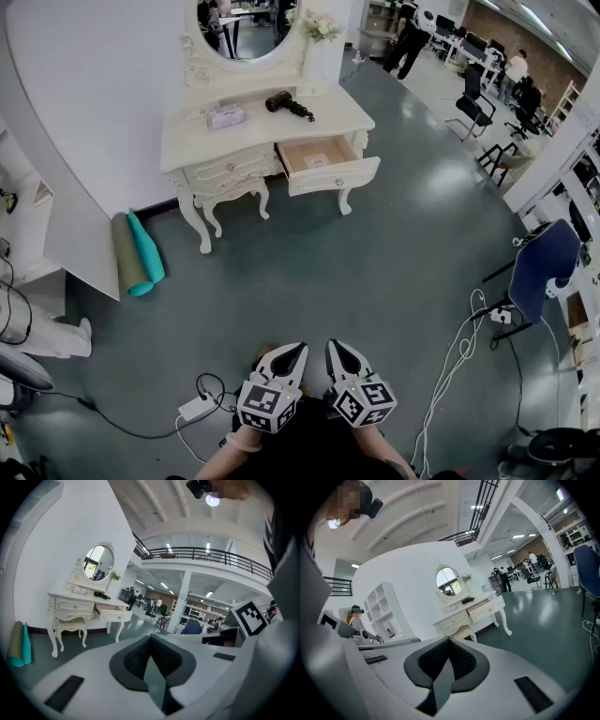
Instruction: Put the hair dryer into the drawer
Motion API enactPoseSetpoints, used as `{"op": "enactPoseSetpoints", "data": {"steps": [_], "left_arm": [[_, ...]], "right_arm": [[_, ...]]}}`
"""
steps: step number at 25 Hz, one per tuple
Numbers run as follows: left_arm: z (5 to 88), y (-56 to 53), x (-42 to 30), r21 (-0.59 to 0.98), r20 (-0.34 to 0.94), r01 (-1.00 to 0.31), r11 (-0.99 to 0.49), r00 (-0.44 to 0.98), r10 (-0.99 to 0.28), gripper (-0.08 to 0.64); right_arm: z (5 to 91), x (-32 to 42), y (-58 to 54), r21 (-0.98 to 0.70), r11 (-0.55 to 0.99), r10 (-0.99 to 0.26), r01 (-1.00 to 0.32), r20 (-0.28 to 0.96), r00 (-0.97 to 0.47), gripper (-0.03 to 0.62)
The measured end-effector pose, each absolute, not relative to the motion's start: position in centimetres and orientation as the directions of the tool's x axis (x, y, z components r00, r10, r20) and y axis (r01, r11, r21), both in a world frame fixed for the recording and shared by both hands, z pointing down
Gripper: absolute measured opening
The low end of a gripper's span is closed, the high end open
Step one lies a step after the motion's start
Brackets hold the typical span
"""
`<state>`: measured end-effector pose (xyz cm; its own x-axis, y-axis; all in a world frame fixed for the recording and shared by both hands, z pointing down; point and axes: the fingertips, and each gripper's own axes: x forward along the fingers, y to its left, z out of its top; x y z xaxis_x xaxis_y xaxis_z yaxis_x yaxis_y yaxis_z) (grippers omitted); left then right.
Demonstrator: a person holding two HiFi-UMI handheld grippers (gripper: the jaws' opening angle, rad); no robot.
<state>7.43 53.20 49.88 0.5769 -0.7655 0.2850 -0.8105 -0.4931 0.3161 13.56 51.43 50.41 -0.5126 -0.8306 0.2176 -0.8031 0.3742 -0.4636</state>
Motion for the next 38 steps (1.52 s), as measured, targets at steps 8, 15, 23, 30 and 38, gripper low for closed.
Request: {"op": "enactPoseSetpoints", "data": {"steps": [8,15,23,30,38], "left_arm": [[48.9,54.4,8.0,0.299,0.285,-0.828,-0.474,0.552,-0.784,0.023],[49.4,53.3,7.8,0.291,0.303,-0.830,-0.475,0.551,-0.778,0.023],[49.1,48.6,5.7,0.288,0.309,-0.835,-0.470,0.545,-0.779,0.022],[48.6,42.8,2.8,0.278,0.304,-0.841,-0.464,0.535,-0.788,0.021],[46.7,36.4,0.5,0.263,0.267,-0.835,-0.483,0.544,-0.796,0.023]], "right_arm": [[49.5,13.8,52.7,-0.466,0.395,-0.823,-0.791,0.202,-0.531,0.026],[49.7,13.5,51.2,-0.485,0.384,-0.828,-0.786,0.196,-0.525,0.028],[49.3,12.2,46.5,-0.462,0.376,-0.847,-0.803,0.180,-0.501,0.028],[48.2,9.7,40.5,-0.445,0.390,-0.857,-0.806,0.146,-0.495,0.028],[46.4,7.4,34.7,-0.421,0.391,-0.867,-0.819,0.132,-0.481,0.028]]}}
